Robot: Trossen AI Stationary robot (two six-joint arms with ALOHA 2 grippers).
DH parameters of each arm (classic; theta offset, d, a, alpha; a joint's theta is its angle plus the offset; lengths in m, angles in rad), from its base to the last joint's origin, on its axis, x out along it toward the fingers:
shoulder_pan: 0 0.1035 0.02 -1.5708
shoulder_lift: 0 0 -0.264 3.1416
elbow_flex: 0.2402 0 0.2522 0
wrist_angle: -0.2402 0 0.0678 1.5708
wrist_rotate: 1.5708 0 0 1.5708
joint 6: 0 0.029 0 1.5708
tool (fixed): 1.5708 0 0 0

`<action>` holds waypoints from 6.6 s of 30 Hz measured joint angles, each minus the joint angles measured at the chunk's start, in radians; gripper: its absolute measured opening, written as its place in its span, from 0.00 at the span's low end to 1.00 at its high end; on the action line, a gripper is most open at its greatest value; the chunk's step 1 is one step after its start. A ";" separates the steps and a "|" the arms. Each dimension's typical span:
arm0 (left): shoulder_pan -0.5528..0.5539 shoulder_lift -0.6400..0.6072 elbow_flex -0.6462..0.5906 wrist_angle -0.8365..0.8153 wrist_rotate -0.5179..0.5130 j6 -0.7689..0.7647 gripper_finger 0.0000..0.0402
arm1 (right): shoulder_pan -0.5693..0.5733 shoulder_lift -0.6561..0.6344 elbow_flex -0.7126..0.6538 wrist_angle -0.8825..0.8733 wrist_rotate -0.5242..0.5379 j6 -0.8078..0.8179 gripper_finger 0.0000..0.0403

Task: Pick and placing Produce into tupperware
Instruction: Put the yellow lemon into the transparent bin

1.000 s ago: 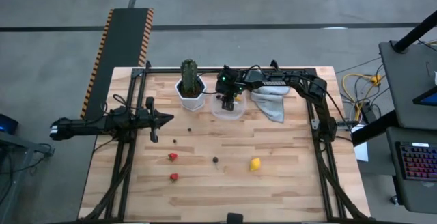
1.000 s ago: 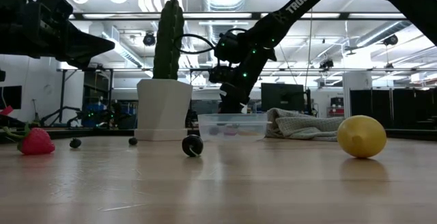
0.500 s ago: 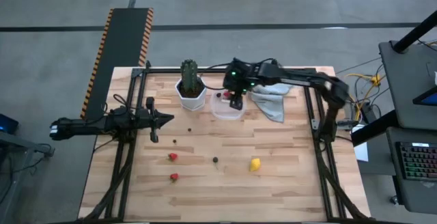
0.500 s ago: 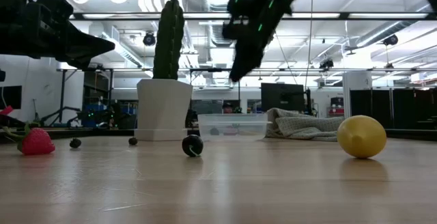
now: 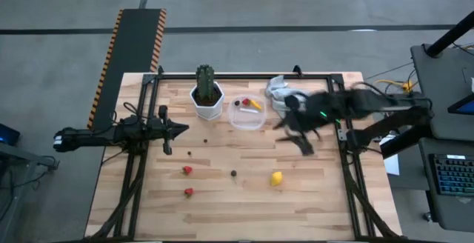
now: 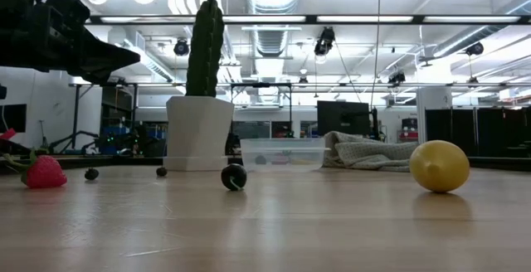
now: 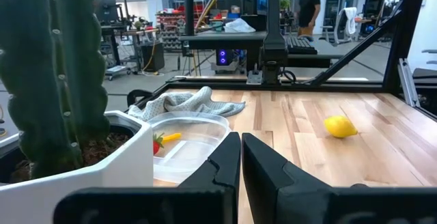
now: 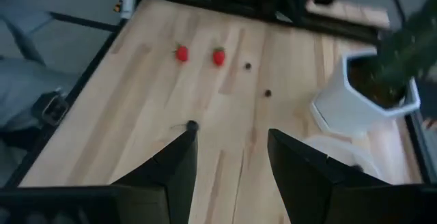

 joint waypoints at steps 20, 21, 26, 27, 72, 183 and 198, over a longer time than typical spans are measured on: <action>0.000 0.002 0.000 0.002 -0.012 -0.053 0.00 | 0.269 -0.009 -0.383 0.063 0.091 0.030 0.75; 0.000 0.002 0.000 0.002 -0.012 -0.053 0.00 | 0.268 0.006 -0.388 0.063 0.104 0.043 0.75; 0.000 0.002 0.000 0.003 -0.029 -0.053 0.00 | 0.268 0.068 -0.423 0.073 0.126 0.078 0.73; 0.000 0.001 0.000 0.004 -0.038 -0.053 0.00 | 0.268 0.086 -0.431 0.074 0.121 0.078 0.72; 0.000 0.003 0.000 0.003 -0.061 -0.053 0.00 | 0.289 0.493 -0.412 0.259 0.065 0.014 0.66; -0.001 0.016 0.000 0.025 -0.057 -0.051 0.00 | -0.575 0.864 0.115 0.295 -0.200 -0.263 0.49; 0.000 0.016 0.000 0.025 -0.060 -0.043 0.00 | -0.576 0.874 0.115 0.268 -0.204 -0.263 0.49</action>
